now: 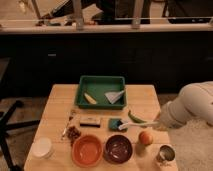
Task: Wipe purple bowl with brush
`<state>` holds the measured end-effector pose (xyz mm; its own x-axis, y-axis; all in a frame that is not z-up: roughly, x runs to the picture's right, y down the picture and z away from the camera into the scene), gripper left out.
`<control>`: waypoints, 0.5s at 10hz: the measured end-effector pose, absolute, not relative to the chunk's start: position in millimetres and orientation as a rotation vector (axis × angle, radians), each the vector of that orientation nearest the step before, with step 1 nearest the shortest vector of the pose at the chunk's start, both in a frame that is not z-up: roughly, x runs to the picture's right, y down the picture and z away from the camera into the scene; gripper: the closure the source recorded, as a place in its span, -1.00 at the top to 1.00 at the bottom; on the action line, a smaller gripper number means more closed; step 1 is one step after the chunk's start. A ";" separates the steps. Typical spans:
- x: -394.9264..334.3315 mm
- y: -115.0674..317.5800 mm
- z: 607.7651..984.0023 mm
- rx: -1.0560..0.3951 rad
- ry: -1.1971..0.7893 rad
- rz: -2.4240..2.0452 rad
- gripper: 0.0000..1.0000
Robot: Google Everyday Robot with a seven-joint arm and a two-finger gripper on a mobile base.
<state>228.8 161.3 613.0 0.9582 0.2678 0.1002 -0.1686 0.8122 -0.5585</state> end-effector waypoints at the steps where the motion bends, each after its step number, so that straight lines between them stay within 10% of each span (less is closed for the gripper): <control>1: 229.5 161.6 612.8 -0.578 -0.177 0.236 -1.00; 5: 218.2 170.3 607.8 -0.603 -0.172 0.182 -1.00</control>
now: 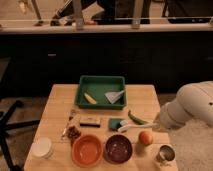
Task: Wipe purple bowl with brush
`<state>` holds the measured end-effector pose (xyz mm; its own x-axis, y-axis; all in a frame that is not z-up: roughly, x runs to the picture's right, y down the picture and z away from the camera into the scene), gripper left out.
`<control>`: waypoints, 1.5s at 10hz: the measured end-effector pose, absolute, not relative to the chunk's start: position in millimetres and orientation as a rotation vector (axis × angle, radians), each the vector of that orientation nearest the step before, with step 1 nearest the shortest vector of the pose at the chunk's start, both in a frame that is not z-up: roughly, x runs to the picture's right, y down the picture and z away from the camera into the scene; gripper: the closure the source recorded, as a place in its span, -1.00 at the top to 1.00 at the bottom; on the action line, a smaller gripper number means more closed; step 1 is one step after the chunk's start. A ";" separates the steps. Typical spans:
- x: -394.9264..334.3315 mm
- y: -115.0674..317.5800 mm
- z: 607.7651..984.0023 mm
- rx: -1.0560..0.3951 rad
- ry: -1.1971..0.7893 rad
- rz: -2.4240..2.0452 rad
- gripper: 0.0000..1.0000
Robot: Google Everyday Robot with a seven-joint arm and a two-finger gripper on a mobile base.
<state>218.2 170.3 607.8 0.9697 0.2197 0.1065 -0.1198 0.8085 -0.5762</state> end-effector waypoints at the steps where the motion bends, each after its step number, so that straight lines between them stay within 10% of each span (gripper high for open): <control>1: 212.6 180.2 598.9 -0.617 -0.170 0.152 -1.00; 15: 173.8 246.7 621.3 -0.770 -0.036 -0.055 -1.00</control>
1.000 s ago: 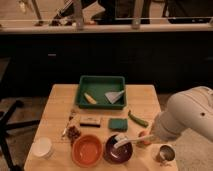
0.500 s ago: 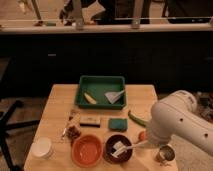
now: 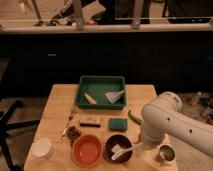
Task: Wipe purple bowl with brush
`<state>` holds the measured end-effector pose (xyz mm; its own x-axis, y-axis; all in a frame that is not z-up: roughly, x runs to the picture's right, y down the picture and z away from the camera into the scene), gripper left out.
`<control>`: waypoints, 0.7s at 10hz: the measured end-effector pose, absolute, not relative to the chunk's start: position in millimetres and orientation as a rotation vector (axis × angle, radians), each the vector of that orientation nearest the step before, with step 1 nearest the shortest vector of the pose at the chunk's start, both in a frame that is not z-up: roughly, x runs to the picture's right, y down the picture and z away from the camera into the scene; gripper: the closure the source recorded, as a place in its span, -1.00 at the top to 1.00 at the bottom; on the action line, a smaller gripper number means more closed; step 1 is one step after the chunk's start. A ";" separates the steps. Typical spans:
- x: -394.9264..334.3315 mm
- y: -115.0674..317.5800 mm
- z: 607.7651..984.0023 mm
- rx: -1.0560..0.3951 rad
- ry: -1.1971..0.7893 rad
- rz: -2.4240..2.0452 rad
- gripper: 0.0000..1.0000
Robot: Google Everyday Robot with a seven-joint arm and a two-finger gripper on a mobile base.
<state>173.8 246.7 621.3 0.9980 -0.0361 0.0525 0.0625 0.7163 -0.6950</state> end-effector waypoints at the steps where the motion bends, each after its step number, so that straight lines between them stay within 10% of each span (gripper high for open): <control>1: 172.9 247.1 625.7 -0.777 -0.034 -0.052 -1.00; 7: 180.7 249.0 654.1 -0.812 -0.001 -0.004 -1.00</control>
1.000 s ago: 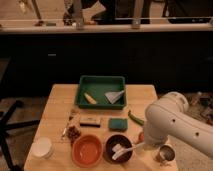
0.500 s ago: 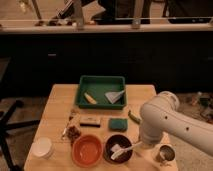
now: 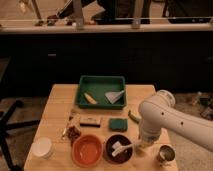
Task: Wipe purple bowl with brush
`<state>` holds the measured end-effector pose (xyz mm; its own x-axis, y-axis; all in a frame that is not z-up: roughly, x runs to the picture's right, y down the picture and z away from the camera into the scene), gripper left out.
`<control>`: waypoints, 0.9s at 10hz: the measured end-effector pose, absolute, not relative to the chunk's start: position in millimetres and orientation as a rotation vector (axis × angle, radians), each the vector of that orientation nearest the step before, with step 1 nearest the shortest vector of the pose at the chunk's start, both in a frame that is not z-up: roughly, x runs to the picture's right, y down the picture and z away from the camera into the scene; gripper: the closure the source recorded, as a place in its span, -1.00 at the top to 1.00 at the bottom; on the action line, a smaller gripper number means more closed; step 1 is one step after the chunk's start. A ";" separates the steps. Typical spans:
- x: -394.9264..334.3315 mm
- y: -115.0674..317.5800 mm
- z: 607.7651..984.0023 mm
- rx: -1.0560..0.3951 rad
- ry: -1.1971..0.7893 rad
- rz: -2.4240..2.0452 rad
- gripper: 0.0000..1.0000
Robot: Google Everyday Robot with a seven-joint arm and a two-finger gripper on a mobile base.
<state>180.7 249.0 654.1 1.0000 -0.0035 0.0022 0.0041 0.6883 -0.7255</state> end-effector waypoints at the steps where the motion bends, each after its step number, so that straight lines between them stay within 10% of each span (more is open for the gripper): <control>1: 181.9 250.0 655.2 -0.817 0.002 -0.002 -1.00; 9: 198.3 241.7 665.1 -0.820 0.051 0.040 -1.00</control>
